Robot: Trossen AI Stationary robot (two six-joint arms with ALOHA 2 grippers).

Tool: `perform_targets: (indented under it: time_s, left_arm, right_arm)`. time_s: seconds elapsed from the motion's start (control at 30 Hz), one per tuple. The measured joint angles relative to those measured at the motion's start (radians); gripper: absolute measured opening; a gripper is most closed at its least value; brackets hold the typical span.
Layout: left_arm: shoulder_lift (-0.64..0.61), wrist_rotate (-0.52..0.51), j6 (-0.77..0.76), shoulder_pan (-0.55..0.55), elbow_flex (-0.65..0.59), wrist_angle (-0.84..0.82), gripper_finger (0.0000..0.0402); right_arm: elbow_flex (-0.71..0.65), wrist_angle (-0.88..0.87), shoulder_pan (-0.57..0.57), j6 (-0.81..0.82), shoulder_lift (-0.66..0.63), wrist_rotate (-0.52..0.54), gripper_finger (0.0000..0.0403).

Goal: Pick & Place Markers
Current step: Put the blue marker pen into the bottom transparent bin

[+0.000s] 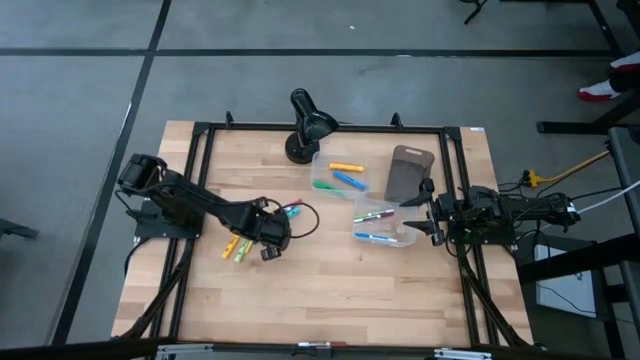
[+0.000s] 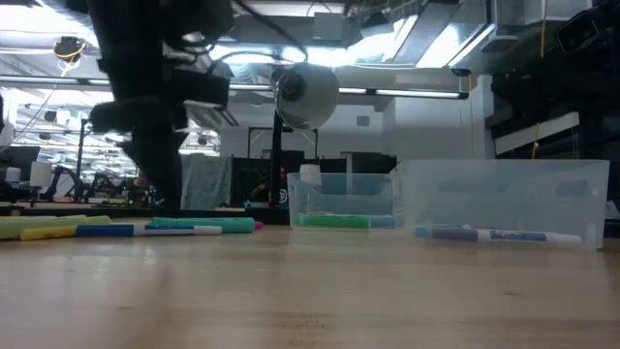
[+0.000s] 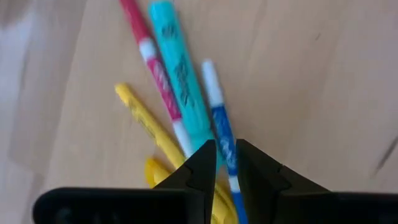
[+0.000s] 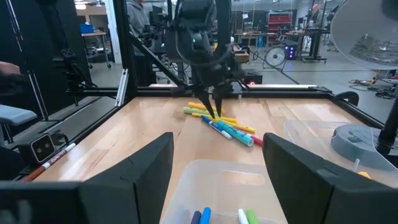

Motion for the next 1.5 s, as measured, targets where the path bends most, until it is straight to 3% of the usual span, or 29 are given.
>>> perform_targets:
  time_s: [0.23, 0.47, 0.73, 1.13, 1.5]
  left_arm:
    - [0.005, 0.103, -0.057, -0.002, -0.031, 0.018, 0.0059]
    - [0.005, 0.046, -0.062, -0.002, -0.031, 0.038, 0.0056]
    - [0.020, 0.048, -0.089, -0.001, -0.030, 0.058, 0.0058]
    - [0.137, 0.030, -0.104, -0.002, -0.025, 0.058, 0.0058]
    - [0.143, 0.037, -0.085, -0.001, -0.025, 0.058, 0.0040]
  right_arm:
    - [0.000, 0.000, 0.000, 0.000, 0.000, 0.000, 0.0244]
    - [0.000, 0.000, 0.000, 0.000, 0.000, 0.000, 0.0244]
    - [0.000, 0.000, 0.000, 0.000, 0.000, 0.000, 0.0244]
    - [0.000, 0.000, 0.000, 0.000, 0.000, 0.000, 0.0244]
    - [0.000, 0.000, 0.000, 0.000, 0.000, 0.000, 0.0244]
